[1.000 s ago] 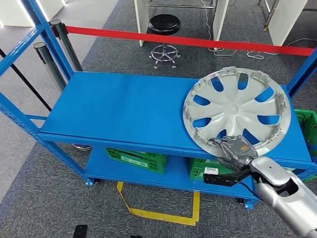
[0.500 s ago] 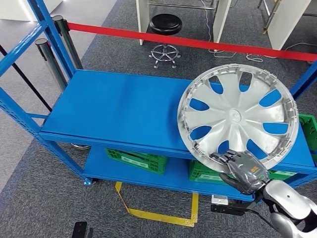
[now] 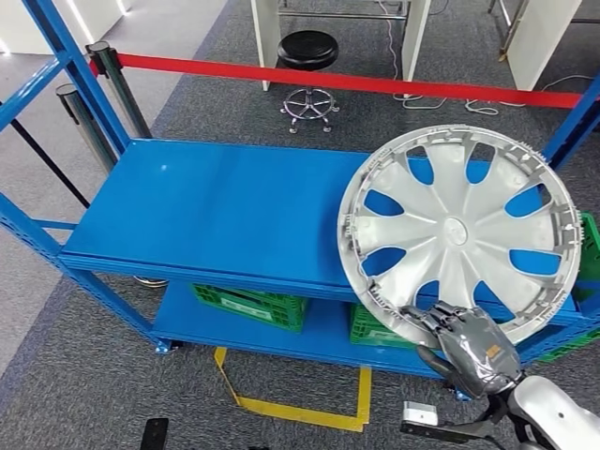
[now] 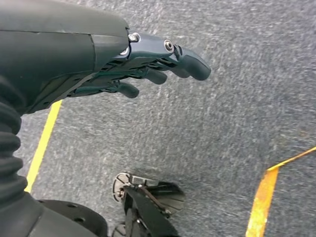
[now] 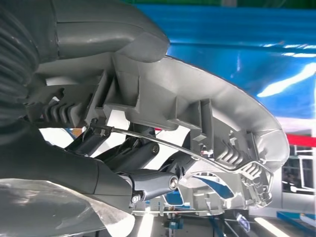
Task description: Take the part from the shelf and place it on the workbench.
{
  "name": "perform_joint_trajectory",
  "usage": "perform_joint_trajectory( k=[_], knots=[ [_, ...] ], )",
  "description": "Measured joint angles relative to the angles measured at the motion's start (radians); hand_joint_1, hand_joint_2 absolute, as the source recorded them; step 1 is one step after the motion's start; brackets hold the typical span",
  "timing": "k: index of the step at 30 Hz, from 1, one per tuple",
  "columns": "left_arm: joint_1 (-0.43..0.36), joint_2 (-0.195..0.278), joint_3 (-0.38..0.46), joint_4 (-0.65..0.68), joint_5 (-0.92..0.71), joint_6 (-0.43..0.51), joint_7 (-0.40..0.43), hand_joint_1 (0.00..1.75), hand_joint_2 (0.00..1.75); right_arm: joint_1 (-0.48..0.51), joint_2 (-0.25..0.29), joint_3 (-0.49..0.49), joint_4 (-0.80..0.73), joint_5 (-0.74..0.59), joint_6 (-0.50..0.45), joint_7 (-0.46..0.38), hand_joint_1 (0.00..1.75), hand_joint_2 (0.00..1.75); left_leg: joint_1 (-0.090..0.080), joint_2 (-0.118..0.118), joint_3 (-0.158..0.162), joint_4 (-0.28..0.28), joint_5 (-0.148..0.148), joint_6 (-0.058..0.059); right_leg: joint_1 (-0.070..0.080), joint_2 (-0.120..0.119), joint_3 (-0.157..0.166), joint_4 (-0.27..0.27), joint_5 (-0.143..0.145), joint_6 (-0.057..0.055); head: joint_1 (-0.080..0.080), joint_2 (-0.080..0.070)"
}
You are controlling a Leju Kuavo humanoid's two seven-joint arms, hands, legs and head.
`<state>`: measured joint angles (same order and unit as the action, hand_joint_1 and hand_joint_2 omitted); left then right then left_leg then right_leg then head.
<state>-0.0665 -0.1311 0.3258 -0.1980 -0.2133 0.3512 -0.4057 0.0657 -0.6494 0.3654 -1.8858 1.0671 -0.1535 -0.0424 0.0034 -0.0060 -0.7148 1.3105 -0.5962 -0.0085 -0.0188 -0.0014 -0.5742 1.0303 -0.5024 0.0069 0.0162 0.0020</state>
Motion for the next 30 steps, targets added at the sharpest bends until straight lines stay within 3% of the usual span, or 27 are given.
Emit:
perform_joint_trajectory(
  k=[1, 2, 5, 7, 9, 10, 12, 14, 15, 16, 17, 19, 21, 24, 25, 26, 28, 29, 30],
  knots=[
    [0.0, 0.0, 0.0, 0.0, -0.002, 0.002, 0.005, 0.0, 1.75, 0.007, 0.003, -0.002, -0.003, -0.003, -0.001, -0.006, 1.75, 1.75, -0.002, 0.0, 0.002, -0.002, 0.012, 0.006, 0.004, 0.0, 0.001, 0.0, 0.001, -0.002, 0.0, 0.0],
    [-0.001, 0.0, 0.0, 0.0, -0.004, 0.004, 0.009, 0.0, 1.75, 0.014, 0.006, -0.004, -0.007, -0.007, -0.002, -0.012, 1.75, 1.75, -0.005, 0.0, 0.023, -0.044, 0.04, 0.015, 0.007, 0.001, 0.002, 0.001, 0.001, -0.003, 0.0, 0.0],
    [-0.007, 0.002, 0.0, 0.0, -0.009, 0.004, 0.016, 0.0, 1.75, 0.034, 0.017, -0.012, -0.018, -0.02, -0.013, -0.027, 1.75, 1.75, -0.02, -0.001, 0.112, -0.227, 0.12, 0.05, 0.014, 0.001, 0.0, 0.002, 0.003, -0.002, 0.001, 0.0],
    [-0.009, 0.003, 0.0, 0.0, -0.012, 0.002, 0.019, 0.0, 1.75, 0.044, 0.024, -0.015, -0.023, -0.022, -0.021, -0.033, 1.75, 1.75, -0.028, -0.001, 0.128, -0.267, 0.126, 0.058, 0.011, 0.0, -0.005, 0.002, 0.008, 0.005, 0.001, 0.0],
    [-0.01, 0.001, 0.0, 0.0, -0.014, 0.001, 0.021, 0.0, 1.75, 0.051, 0.028, -0.016, -0.029, -0.023, -0.024, -0.035, 1.75, 1.75, -0.027, 0.0, 0.129, -0.284, 0.135, 0.056, 0.009, 0.0, -0.009, 0.0, 0.008, 0.016, 0.0, 0.0],
    [-0.011, 0.001, 0.0, 0.0, -0.014, 0.0, 0.021, 0.0, 1.75, 0.054, 0.029, -0.017, -0.032, -0.024, -0.024, -0.037, 1.75, 1.75, -0.024, 0.001, 0.129, -0.294, 0.142, 0.056, 0.009, 0.0, -0.015, 0.008, -0.005, 0.02, 0.001, 0.0],
    [-0.013, 0.0, 0.0, 0.0, -0.014, -0.005, 0.024, 0.0, 1.75, 0.059, 0.03, -0.019, -0.034, -0.028, -0.028, -0.044, 1.75, 1.75, -0.017, 0.004, 0.122, -0.308, 0.157, 0.056, 0.008, 0.001, -0.042, 0.078, -0.069, 0.028, 0.003, 0.0],
    [-0.014, -0.001, 0.0, 0.0, -0.016, -0.014, 0.031, 0.0, 1.75, 0.065, 0.033, -0.021, -0.035, -0.033, -0.035, -0.055, 1.75, 1.75, -0.016, 0.005, 0.108, -0.309, 0.169, 0.056, 0.005, 0.001, -0.081, 0.199, -0.142, 0.036, 0.003, 0.0],
    [-0.014, -0.001, 0.0, 0.0, -0.016, -0.019, 0.035, 0.0, 1.75, 0.07, 0.036, -0.021, -0.035, -0.034, -0.039, -0.058, 1.75, 1.75, -0.016, 0.005, 0.1, -0.308, 0.175, 0.055, 0.003, 0.0, -0.089, 0.24, -0.158, 0.04, 0.003, 0.0],
    [-0.014, -0.001, 0.0, 0.0, -0.017, -0.023, 0.038, 0.0, 1.75, 0.074, 0.039, -0.021, -0.035, -0.034, -0.042, -0.059, 1.75, 1.75, -0.015, 0.006, 0.093, -0.308, 0.181, 0.053, 0.002, 0.0, -0.081, 0.248, -0.156, 0.044, 0.002, 0.0],
    [-0.014, -0.001, 0.0, 0.0, -0.017, -0.027, 0.041, 0.0, 1.75, 0.077, 0.042, -0.021, -0.035, -0.034, -0.044, -0.06, 1.75, 1.75, -0.013, 0.006, 0.084, -0.307, 0.188, 0.05, -0.001, 0.0, -0.054, 0.217, -0.135, 0.047, 0.003, 0.0],
    [-0.016, -0.001, 0.001, -0.001, -0.016, -0.034, 0.044, 0.0, 1.75, 0.079, 0.051, -0.021, -0.034, -0.031, -0.05, -0.06, 1.75, 1.75, -0.01, 0.005, 0.067, -0.3, 0.2, 0.039, -0.006, 0.0, 0.039, 0.077, -0.087, 0.055, 0.003, 0.0],
    [-0.018, -0.001, 0.002, -0.002, -0.011, -0.033, 0.048, 0.0, 1.75, 0.077, 0.065, -0.021, -0.034, -0.031, -0.06, -0.064, 1.75, 1.75, -0.011, 0.004, 0.054, -0.292, 0.211, 0.027, -0.004, 0.005, 0.098, -0.019, -0.069, 0.047, 0.003, 0.0],
    [-0.055, -0.013, 0.02, -0.003, 0.033, 0.032, 0.109, 0.0, 1.75, -0.024, 0.106, 0.015, 0.007, -0.078, -0.02, -0.118, 1.75, 1.75, -0.011, 0.005, 0.042, -0.289, 0.233, 0.008, 0.001, 0.017, 0.08, -0.02, -0.053, 0.019, 0.001, 0.0],
    [-0.085, -0.022, 0.029, -0.004, 0.045, 0.071, 0.15, 0.0, 1.75, -0.095, 0.131, 0.045, 0.046, -0.1, 0.003, -0.135, 1.75, 1.75, -0.008, 0.006, 0.033, -0.283, 0.225, 0.002, 0.0, 0.02, 0.067, -0.016, -0.041, 0.01, 0.0, 0.0],
    [-0.118, -0.031, 0.037, -0.005, 0.048, 0.105, 0.189, 0.0, 1.75, -0.167, 0.16, 0.079, 0.091, -0.117, 0.019, -0.138, 1.75, 1.75, -0.006, 0.006, 0.021, -0.262, 0.199, -0.005, 0.0, 0.021, 0.052, -0.015, -0.028, 0.001, -0.002, 0.0],
    [-0.159, -0.044, 0.041, -0.008, 0.035, 0.111, 0.212, 0.0, 1.75, -0.24, 0.197, 0.122, 0.152, -0.132, 0.007, -0.103, 1.75, 1.75, -0.005, 0.005, -0.008, -0.161, 0.098, -0.014, 0.001, 0.013, 0.025, -0.014, -0.004, -0.008, -0.01, 0.0],
    [-0.157, -0.044, 0.043, -0.009, 0.028, 0.084, 0.188, 0.0, 1.75, -0.231, 0.196, 0.125, 0.154, -0.136, -0.017, -0.085, 1.75, 1.75, -0.005, 0.004, -0.018, -0.094, 0.051, -0.016, 0.003, 0.005, 0.014, -0.014, 0.004, -0.009, -0.013, 0.0],
    [-0.137, -0.038, 0.045, -0.009, 0.027, 0.051, 0.148, 0.0, 1.75, -0.195, 0.183, 0.116, 0.142, -0.141, -0.049, -0.076, 1.75, 1.75, -0.005, 0.004, -0.019, -0.035, 0.024, -0.015, 0.006, -0.004, 0.004, -0.014, 0.012, -0.01, -0.015, 0.0]
  ],
)
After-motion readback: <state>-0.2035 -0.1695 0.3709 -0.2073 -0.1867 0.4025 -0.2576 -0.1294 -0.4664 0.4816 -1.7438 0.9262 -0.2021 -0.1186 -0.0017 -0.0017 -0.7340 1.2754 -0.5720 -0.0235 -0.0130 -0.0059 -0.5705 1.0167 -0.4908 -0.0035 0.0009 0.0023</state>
